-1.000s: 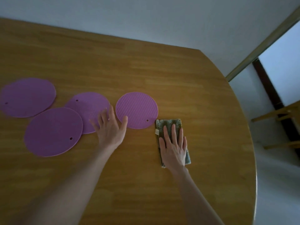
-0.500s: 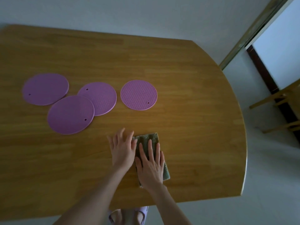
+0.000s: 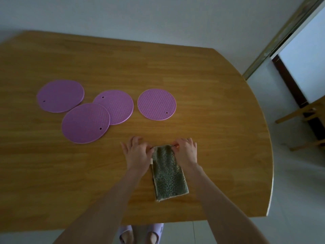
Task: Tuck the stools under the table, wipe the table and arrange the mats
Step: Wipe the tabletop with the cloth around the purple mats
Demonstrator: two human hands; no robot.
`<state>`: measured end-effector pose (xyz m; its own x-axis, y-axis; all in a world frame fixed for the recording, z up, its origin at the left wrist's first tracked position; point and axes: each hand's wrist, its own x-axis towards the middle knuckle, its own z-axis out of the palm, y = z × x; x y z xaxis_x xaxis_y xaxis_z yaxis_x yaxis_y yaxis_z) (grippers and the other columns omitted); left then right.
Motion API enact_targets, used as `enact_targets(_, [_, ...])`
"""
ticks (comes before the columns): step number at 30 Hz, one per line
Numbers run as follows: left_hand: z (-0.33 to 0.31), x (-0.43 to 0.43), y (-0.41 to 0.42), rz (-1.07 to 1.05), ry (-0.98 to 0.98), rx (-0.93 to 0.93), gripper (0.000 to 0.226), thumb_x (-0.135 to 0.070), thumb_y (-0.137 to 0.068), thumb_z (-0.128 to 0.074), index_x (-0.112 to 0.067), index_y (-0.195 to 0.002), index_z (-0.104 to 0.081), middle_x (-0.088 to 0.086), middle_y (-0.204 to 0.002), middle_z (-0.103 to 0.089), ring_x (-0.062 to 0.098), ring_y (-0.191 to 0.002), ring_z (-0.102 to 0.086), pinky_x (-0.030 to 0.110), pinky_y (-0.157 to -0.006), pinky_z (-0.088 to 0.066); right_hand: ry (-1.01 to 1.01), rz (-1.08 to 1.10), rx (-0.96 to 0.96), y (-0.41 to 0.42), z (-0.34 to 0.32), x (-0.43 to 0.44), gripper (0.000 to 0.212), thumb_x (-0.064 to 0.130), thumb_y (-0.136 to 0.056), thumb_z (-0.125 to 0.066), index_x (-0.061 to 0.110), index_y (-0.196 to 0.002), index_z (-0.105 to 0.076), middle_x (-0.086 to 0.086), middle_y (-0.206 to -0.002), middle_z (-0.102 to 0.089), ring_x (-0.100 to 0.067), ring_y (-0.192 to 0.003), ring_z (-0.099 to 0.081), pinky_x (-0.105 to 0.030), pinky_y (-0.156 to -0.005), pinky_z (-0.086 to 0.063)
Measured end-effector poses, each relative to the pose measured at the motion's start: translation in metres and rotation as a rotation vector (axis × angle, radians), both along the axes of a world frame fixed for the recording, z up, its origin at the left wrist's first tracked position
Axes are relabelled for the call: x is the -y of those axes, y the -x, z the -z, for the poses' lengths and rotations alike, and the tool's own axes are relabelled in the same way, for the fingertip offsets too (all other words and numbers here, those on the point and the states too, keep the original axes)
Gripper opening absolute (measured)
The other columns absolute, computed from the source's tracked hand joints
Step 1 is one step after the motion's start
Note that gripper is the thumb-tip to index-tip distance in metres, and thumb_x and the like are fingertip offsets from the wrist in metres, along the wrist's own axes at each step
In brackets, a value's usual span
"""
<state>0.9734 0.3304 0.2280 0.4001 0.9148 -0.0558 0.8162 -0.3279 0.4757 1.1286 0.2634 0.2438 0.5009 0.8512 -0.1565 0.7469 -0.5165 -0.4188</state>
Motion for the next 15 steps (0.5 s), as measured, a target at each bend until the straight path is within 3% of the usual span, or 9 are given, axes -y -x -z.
enact_targets(6, [-0.044,-0.04,-0.021,-0.126,-0.073,0.208,0.015,-0.032,-0.082,-0.069,-0.019,-0.089,-0.072,0.006,-0.123,-0.052,0.028,-0.13,-0.029,0.057,-0.111,-0.007,-0.282,0.089,-0.02,-0.028,-0.047,-0.028,0.01,0.017,-0.087,-0.065,0.019,-0.094,-0.07,0.006,-0.102,-0.067,-0.019,-0.101,-0.047,-0.028,-0.075,-0.02])
enact_targets(12, [-0.091,-0.06,-0.04,-0.063,-0.233,0.328,0.018,-0.033,-0.08,-0.072,-0.02,-0.093,-0.074,0.009,-0.124,-0.053,0.032,-0.132,-0.029,0.057,-0.112,0.002,-0.524,0.113,0.052,-0.047,-0.102,-0.037,0.008,0.012,-0.081,-0.071,0.017,-0.087,-0.07,0.007,-0.091,-0.067,-0.019,-0.093,-0.048,-0.027,-0.073,-0.02])
enact_targets(15, [-0.093,-0.047,-0.035,0.004,-0.291,0.338,0.014,-0.028,-0.077,-0.075,-0.019,-0.087,-0.074,0.011,-0.122,-0.056,0.037,-0.128,-0.034,0.063,-0.109,-0.002,-0.575,0.097,0.094,-0.046,-0.103,-0.019,0.011,0.011,-0.075,-0.074,0.017,-0.082,-0.069,0.008,-0.086,-0.066,-0.021,-0.088,-0.049,-0.026,-0.071,-0.021])
